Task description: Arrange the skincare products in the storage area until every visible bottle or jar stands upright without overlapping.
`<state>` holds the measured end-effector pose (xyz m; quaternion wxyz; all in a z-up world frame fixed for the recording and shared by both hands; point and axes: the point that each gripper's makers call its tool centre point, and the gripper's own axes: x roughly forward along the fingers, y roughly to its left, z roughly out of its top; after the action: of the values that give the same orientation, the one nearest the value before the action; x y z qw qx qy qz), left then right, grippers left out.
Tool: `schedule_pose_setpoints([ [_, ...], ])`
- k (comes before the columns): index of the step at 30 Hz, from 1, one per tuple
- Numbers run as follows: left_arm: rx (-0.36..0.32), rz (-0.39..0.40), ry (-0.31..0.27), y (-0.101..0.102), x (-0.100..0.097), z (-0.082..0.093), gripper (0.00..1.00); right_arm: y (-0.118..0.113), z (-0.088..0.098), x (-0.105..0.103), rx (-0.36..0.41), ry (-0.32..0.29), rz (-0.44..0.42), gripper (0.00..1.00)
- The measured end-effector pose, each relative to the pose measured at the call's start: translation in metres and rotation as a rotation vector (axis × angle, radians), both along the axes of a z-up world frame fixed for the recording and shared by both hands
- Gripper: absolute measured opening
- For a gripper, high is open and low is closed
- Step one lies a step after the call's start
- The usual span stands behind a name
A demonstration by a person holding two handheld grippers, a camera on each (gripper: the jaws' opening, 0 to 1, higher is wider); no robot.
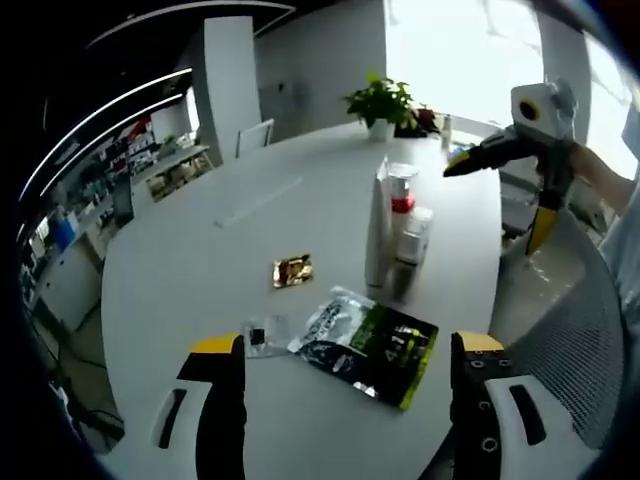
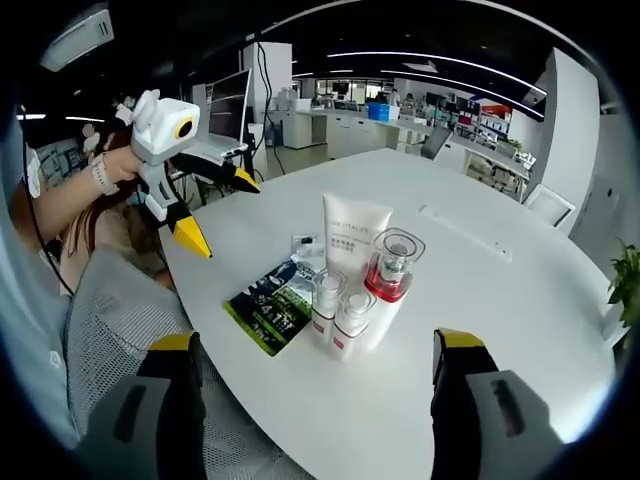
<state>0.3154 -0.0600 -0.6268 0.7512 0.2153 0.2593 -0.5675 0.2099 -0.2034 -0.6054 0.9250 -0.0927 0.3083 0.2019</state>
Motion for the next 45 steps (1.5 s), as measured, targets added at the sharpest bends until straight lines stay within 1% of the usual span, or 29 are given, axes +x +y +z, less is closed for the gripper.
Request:
schedule_pose_setpoints([
  [2, 0.023, -0.011, -0.01, 0.001, 0.005, -0.004, 0.82, -0.002, 0.0, 0.001, 0.002, 0.003, -0.005, 0.94],
  [4, 0.039, -0.011, -0.025, 0.001, 0.013, -0.008, 0.78, -0.002, -0.001, 0.002, 0.003, 0.006, -0.008, 0.93],
  [8, 0.053, -0.018, -0.023, 0.001, 0.023, -0.013, 0.72, -0.002, -0.002, 0.002, 0.002, 0.014, -0.01, 0.92],
  [10, 0.064, -0.021, -0.034, -0.001, 0.029, -0.016, 0.7, -0.002, -0.002, 0.003, 0.0, 0.015, -0.009, 0.92],
  [14, 0.1, -0.03, -0.027, -0.002, 0.039, -0.025, 0.63, -0.003, -0.003, 0.003, 0.001, 0.021, -0.014, 0.9],
  [17, 0.12, -0.053, -0.022, -0.005, 0.043, -0.03, 0.59, -0.004, -0.005, 0.002, 0.001, 0.031, -0.014, 0.9],
  [19, 0.125, -0.086, -0.028, -0.008, 0.044, -0.033, 0.55, -0.005, -0.007, 0.002, 0.001, 0.038, -0.018, 0.9],
  [24, 0.165, -0.095, -0.017, -0.015, 0.056, -0.045, 0.57, -0.006, -0.008, 0.002, 0.004, 0.044, -0.025, 0.89],
  [30, 0.176, -0.061, -0.014, -0.023, 0.075, -0.055, 0.55, -0.007, -0.01, 0.001, 0.013, 0.059, -0.029, 0.88],
  [32, 0.202, -0.055, -0.027, -0.024, 0.081, -0.061, 0.54, -0.008, -0.012, 0.002, 0.021, 0.062, -0.032, 0.88],
  [34, 0.229, -0.086, -0.051, -0.025, 0.085, -0.066, 0.51, -0.008, -0.013, 0.002, 0.021, 0.066, -0.033, 0.88],
  [36, 0.232, -0.132, -0.061, -0.029, 0.084, -0.069, 0.47, -0.008, -0.014, 0.002, 0.024, 0.068, -0.035, 0.88],
  [39, 0.252, -0.17, -0.057, -0.033, 0.086, -0.073, 0.47, -0.007, -0.015, 0.001, 0.028, 0.075, -0.037, 0.87],
  [42, 0.289, -0.204, -0.088, -0.035, 0.095, -0.075, 0.43, -0.007, -0.016, 0.001, 0.031, 0.078, -0.038, 0.87],
  [45, 0.324, -0.247, -0.101, -0.036, 0.101, -0.079, 0.43, -0.007, -0.016, 0.002, 0.051, 0.082, -0.045, 0.88],
])
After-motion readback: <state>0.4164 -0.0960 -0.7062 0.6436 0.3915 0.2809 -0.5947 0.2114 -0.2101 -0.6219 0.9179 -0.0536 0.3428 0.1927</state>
